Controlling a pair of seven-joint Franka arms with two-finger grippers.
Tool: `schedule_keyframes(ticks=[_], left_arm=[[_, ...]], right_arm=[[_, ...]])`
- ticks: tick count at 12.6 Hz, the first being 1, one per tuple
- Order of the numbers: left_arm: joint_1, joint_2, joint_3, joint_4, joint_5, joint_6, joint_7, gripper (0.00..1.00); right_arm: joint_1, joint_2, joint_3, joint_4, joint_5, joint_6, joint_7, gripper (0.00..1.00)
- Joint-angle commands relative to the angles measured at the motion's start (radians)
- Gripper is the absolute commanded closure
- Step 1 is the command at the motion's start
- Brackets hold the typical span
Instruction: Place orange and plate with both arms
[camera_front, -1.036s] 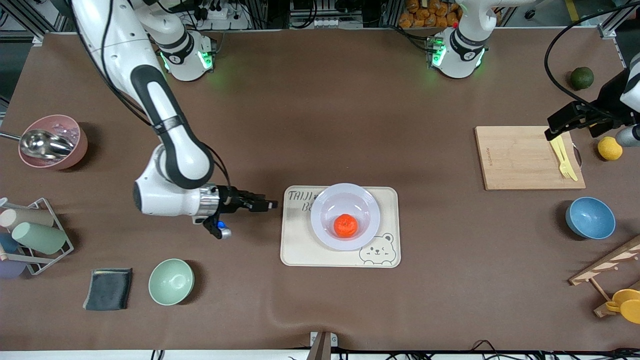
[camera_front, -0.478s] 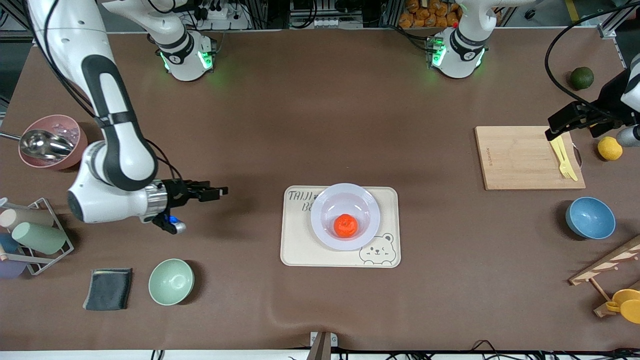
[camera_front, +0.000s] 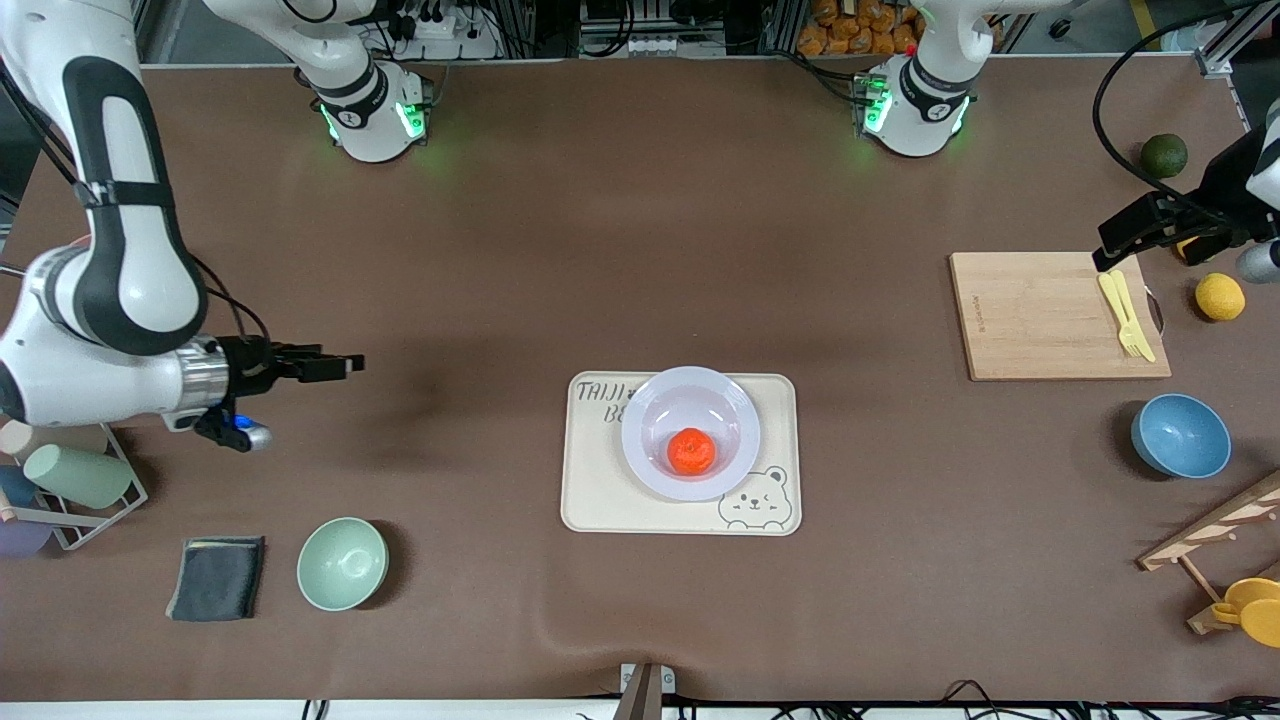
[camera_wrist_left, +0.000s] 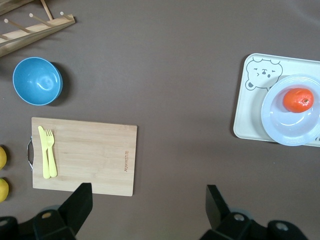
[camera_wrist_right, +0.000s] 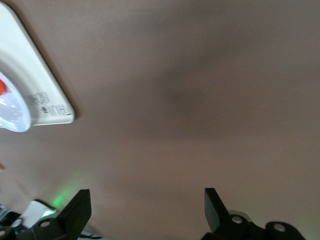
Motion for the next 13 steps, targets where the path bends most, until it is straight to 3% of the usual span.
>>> schedule_keyframes(ticks=[1, 6, 13], left_arm=[[0.005, -0.019, -0.003, 0.001, 0.004, -0.023, -0.011, 0.00], [0.005, -0.017, -0.001, 0.001, 0.003, -0.031, -0.013, 0.00], [0.044, -0.017, -0.003, 0.006, -0.034, -0.031, 0.006, 0.00]], right_arm=[[-0.078, -0.061, 0.041, -0.012, -0.058, -0.033, -0.044, 0.02], [-0.084, -0.173, 0.043, -0.009, -0.263, -0.040, -0.090, 0.00], [-0.135, -0.366, 0.069, -0.010, -0.380, -0.076, -0.112, 0.00]])
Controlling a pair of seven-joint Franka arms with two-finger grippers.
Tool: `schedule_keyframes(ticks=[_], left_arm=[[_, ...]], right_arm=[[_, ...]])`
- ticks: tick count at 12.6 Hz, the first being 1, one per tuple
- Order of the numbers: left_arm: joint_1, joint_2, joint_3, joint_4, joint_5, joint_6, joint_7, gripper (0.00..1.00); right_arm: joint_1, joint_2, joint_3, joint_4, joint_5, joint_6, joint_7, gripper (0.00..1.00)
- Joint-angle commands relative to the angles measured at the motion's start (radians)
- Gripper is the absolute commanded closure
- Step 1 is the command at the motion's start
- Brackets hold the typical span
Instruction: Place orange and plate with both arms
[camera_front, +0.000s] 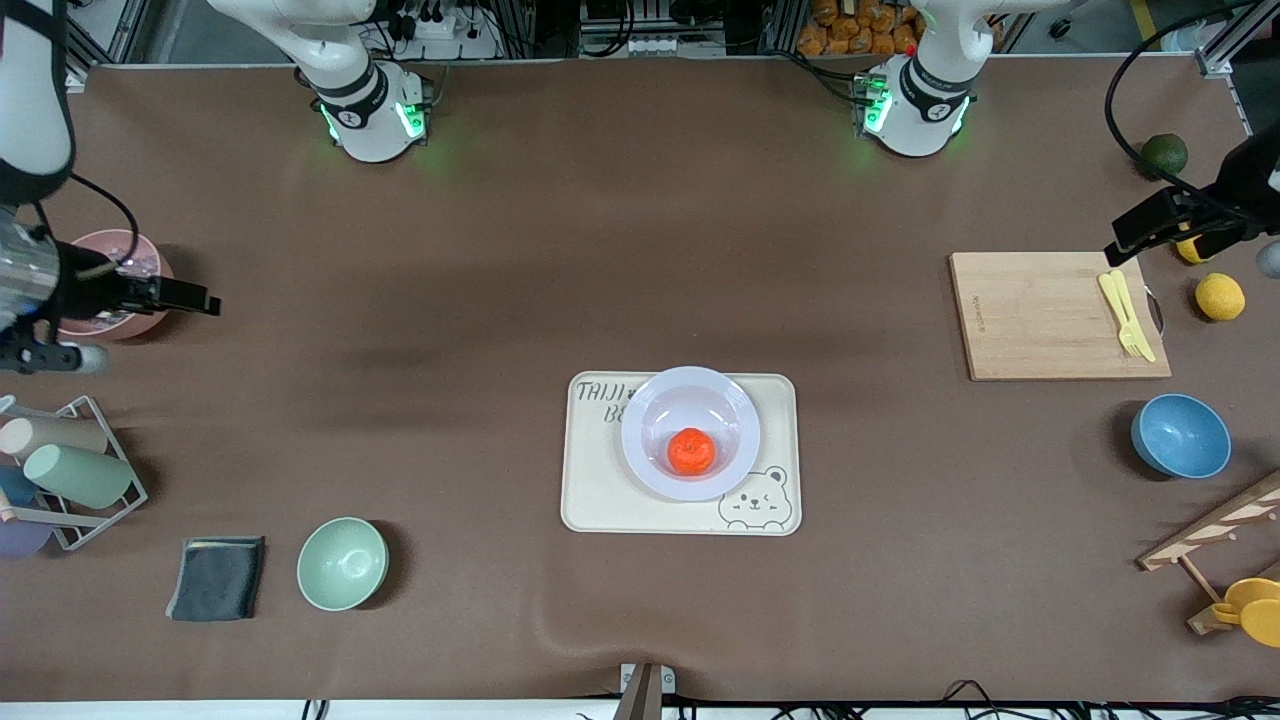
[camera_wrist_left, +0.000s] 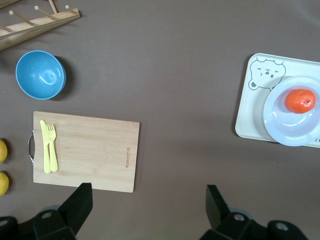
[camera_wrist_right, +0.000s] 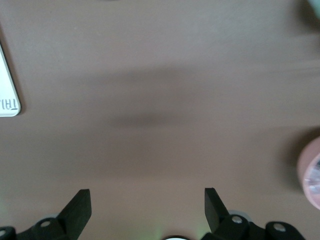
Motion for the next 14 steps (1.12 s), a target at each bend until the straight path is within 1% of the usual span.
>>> schedule_keyframes(ticks=[1, 2, 4, 5, 8, 10, 11, 12, 13, 14], left_arm=[[0.014, -0.013, -0.006, 0.006, -0.023, -0.016, 0.006, 0.00], [0.014, -0.013, -0.006, 0.006, -0.023, -0.018, 0.006, 0.00], [0.012, -0.013, -0.006, 0.009, -0.022, -0.018, 0.013, 0.00], [0.012, -0.012, -0.006, 0.012, -0.016, -0.018, 0.015, 0.00], [0.012, -0.013, -0.006, 0.012, -0.008, -0.018, 0.033, 0.00], [0.012, -0.033, -0.009, 0.006, -0.008, -0.028, 0.039, 0.00], [0.012, -0.033, -0.009, 0.009, -0.008, -0.030, 0.039, 0.00], [0.012, -0.030, -0.008, 0.013, -0.006, -0.030, 0.039, 0.00], [0.014, -0.028, -0.008, 0.017, -0.009, -0.028, 0.042, 0.00], [0.012, -0.015, -0.008, 0.039, -0.009, -0.028, 0.056, 0.00]], right_arm=[[-0.052, -0.086, 0.050, -0.020, -0.052, -0.012, -0.017, 0.00], [-0.054, -0.103, 0.059, -0.020, -0.086, -0.010, -0.017, 0.00], [-0.039, -0.106, 0.059, -0.009, -0.091, -0.012, -0.012, 0.00], [-0.016, -0.106, 0.047, 0.009, -0.092, -0.015, -0.009, 0.00], [0.023, -0.106, 0.009, 0.012, -0.092, -0.013, -0.012, 0.00], [0.079, -0.104, -0.020, 0.019, -0.094, -0.013, -0.012, 0.00], [0.093, -0.104, -0.036, 0.043, -0.097, -0.013, -0.015, 0.00], [0.092, -0.098, -0.041, 0.066, -0.095, -0.016, -0.018, 0.00], [0.092, -0.098, -0.039, 0.068, -0.095, -0.020, -0.017, 0.00], [0.090, -0.098, -0.039, 0.066, -0.095, -0.021, -0.017, 0.00]])
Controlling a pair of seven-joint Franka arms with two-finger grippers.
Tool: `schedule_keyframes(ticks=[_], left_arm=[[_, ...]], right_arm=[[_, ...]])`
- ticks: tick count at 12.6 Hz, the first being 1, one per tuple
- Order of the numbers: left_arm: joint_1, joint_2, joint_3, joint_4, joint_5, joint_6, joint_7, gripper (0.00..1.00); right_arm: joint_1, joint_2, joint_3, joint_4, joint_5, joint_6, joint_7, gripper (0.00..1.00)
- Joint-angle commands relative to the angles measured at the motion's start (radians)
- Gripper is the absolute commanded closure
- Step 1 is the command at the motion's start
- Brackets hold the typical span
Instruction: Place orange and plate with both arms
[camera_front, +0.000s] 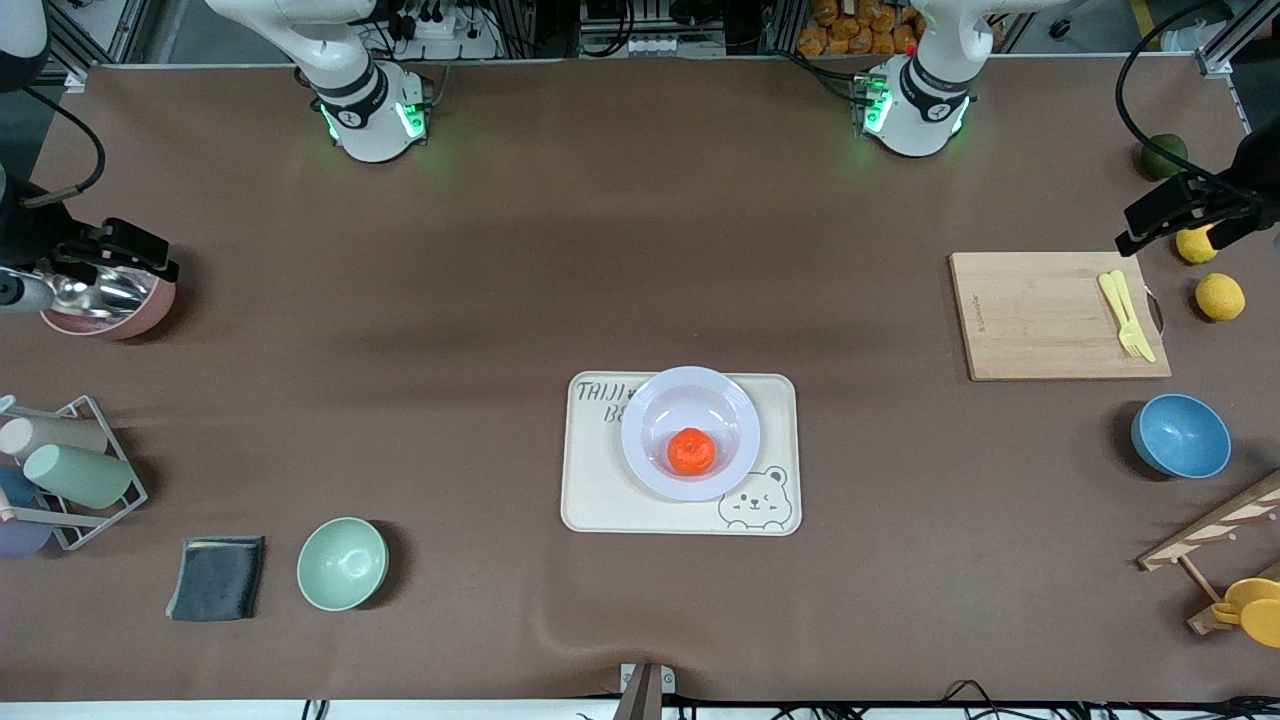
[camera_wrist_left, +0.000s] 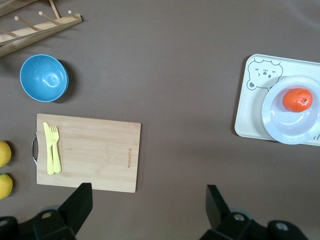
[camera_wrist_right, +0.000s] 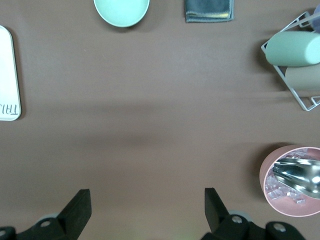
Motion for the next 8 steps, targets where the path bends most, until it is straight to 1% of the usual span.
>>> schedule_keyframes(ticks=[1, 8], left_arm=[[0.008, 0.016, -0.005, 0.047, -0.009, -0.020, 0.034, 0.00], [0.000, 0.037, -0.006, 0.049, -0.010, -0.020, 0.036, 0.00]], right_arm=[[0.011, 0.001, -0.017, 0.016, -0.020, -0.015, -0.008, 0.00], [0.014, 0.007, -0.017, 0.013, -0.020, -0.015, -0.008, 0.00]])
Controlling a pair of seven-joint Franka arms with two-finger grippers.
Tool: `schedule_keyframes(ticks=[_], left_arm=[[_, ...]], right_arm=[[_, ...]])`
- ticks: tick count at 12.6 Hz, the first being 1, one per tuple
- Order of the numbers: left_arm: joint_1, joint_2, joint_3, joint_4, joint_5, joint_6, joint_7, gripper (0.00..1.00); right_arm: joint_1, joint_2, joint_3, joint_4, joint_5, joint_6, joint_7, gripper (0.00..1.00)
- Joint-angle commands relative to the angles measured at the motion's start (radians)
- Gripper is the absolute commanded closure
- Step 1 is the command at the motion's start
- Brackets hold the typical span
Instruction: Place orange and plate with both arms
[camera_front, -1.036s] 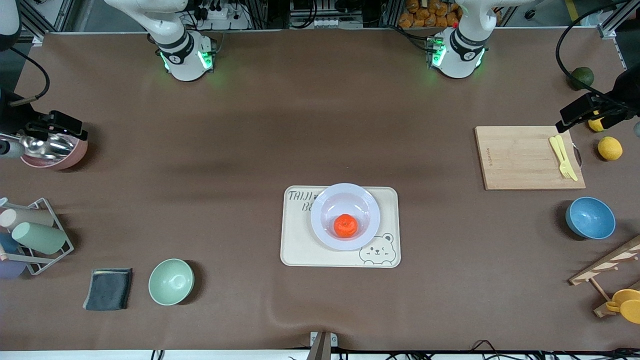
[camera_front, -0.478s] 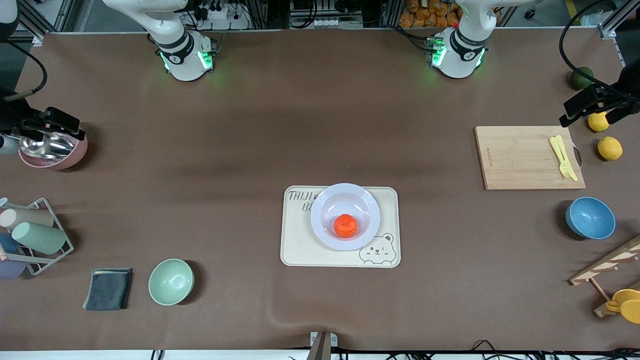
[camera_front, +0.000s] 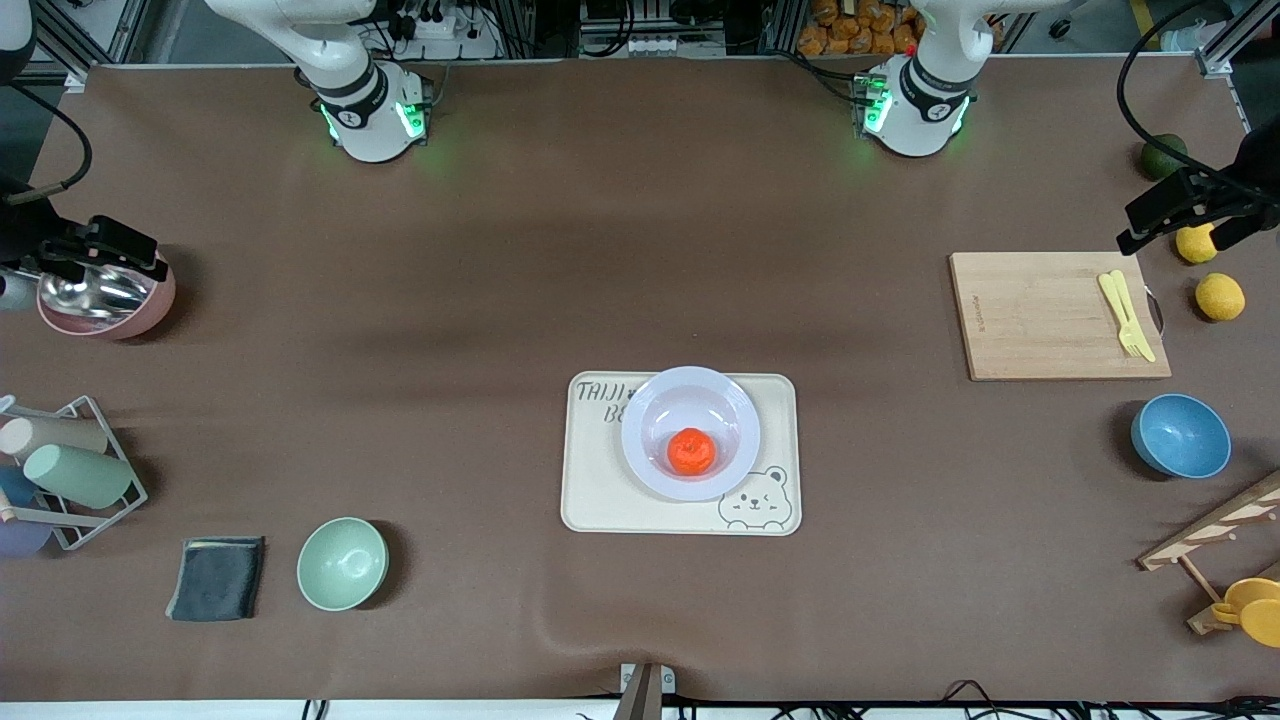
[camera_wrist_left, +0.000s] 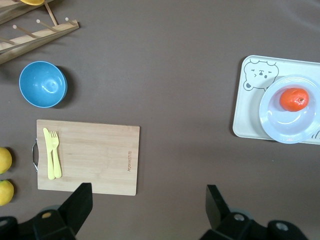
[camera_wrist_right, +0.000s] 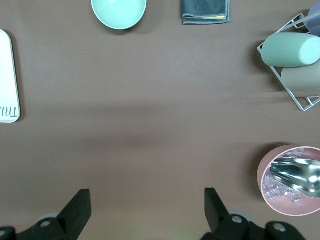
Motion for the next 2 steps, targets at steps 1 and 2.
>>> schedule_keyframes(ticks=[1, 2], left_arm=[[0.002, 0.029, -0.003, 0.032, -0.010, -0.019, 0.021, 0.00], [-0.001, 0.033, -0.003, 0.032, -0.009, -0.019, 0.020, 0.00]], right_arm=[[0.010, 0.009, -0.007, 0.008, -0.020, -0.011, -0.007, 0.00], [0.012, 0.009, -0.007, 0.008, -0.020, -0.013, -0.007, 0.00]])
